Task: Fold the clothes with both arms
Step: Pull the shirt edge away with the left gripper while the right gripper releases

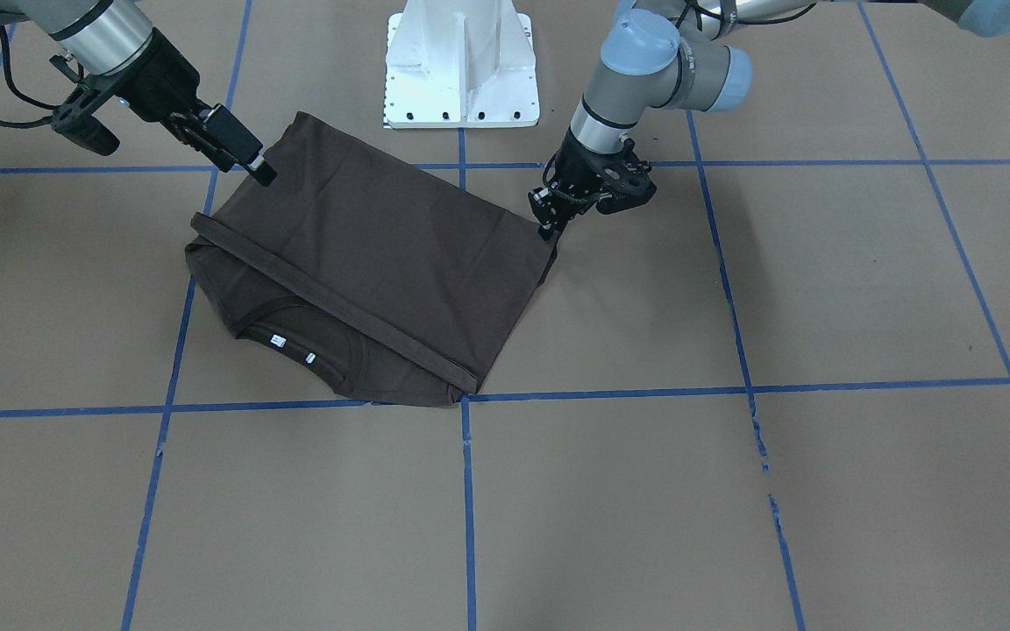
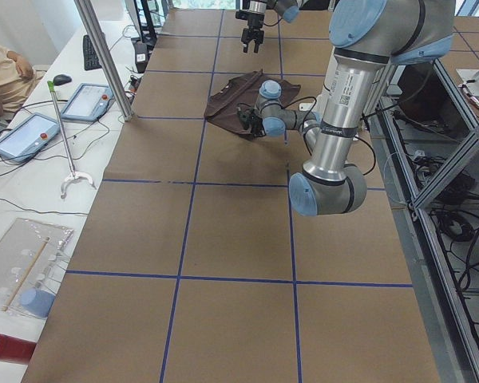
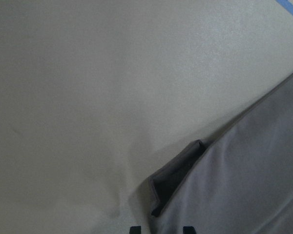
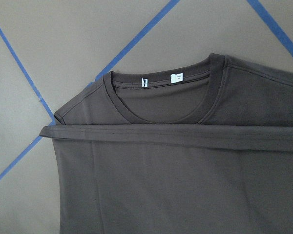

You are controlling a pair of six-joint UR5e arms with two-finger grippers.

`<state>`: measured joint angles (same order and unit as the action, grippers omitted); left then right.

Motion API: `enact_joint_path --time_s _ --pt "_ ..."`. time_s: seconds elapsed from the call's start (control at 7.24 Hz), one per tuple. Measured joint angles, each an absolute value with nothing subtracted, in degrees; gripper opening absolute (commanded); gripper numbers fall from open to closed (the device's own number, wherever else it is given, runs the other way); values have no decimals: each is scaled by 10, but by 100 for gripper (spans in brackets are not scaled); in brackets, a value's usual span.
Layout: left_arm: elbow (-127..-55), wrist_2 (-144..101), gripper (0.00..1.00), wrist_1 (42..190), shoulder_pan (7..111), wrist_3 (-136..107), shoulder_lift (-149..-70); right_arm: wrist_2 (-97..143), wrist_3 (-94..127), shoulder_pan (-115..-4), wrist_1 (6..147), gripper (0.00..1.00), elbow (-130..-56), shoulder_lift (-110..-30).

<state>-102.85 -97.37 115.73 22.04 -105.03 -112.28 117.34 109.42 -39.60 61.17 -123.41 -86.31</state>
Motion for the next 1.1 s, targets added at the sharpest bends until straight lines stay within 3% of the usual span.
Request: enact_joint_path --time_s 0.55,1.1 --pt "-1004 -974 0 1151 290 -933 -1148 1169 1092 -399 612 100 -1229 -862" --pt "-727 -1001 0 1242 424 -871 -1331 1147 1089 -399 613 100 -1198 -814"
